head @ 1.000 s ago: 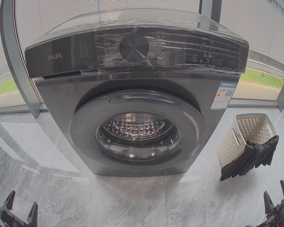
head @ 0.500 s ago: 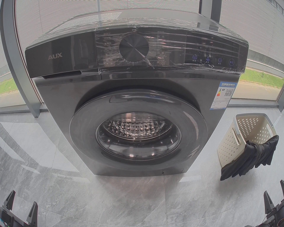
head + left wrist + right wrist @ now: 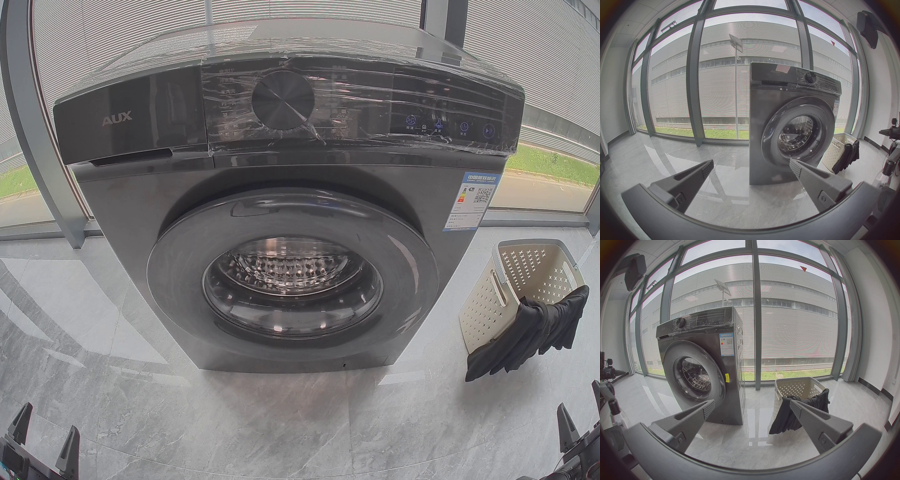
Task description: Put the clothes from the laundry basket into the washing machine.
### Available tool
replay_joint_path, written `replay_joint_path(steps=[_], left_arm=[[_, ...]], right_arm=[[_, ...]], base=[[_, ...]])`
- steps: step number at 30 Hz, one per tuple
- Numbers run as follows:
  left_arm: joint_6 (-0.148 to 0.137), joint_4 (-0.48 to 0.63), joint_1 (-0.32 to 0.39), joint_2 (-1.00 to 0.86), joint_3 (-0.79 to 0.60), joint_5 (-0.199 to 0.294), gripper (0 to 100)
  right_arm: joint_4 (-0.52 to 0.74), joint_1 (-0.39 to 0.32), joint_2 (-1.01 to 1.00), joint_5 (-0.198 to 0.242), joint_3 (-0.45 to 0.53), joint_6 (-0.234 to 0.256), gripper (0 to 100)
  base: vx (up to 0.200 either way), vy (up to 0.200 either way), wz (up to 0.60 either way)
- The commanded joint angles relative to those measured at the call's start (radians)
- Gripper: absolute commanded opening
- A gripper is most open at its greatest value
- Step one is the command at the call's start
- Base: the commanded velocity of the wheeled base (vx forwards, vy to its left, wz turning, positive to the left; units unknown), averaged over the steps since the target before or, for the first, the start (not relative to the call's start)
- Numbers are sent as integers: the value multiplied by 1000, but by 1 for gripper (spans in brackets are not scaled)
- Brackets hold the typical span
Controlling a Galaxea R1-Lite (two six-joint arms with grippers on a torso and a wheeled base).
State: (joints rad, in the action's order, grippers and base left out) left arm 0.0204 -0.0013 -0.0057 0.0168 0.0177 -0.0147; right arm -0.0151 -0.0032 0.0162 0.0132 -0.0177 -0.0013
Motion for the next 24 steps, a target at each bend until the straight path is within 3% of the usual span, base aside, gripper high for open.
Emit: replay_joint_path(steps=[1, 8, 11, 24], left_arm=[[0, 0, 0, -17, -18, -1, 100], [-2, 0, 0, -17, -18, -1, 100], [-4, 0, 0, -17, -18, -1, 100], [-4, 0, 0, -17, -18, -1, 100]], right_arm=[[0, 0, -16, 1, 18, 0, 100], [0, 0, -16, 1, 18, 0, 100], [0, 0, -16, 1, 18, 0, 100], [0, -3, -16, -1, 18, -3, 100]], base=[[0, 0, 0], [0, 0, 0], [0, 200, 0], [0, 0, 0]])
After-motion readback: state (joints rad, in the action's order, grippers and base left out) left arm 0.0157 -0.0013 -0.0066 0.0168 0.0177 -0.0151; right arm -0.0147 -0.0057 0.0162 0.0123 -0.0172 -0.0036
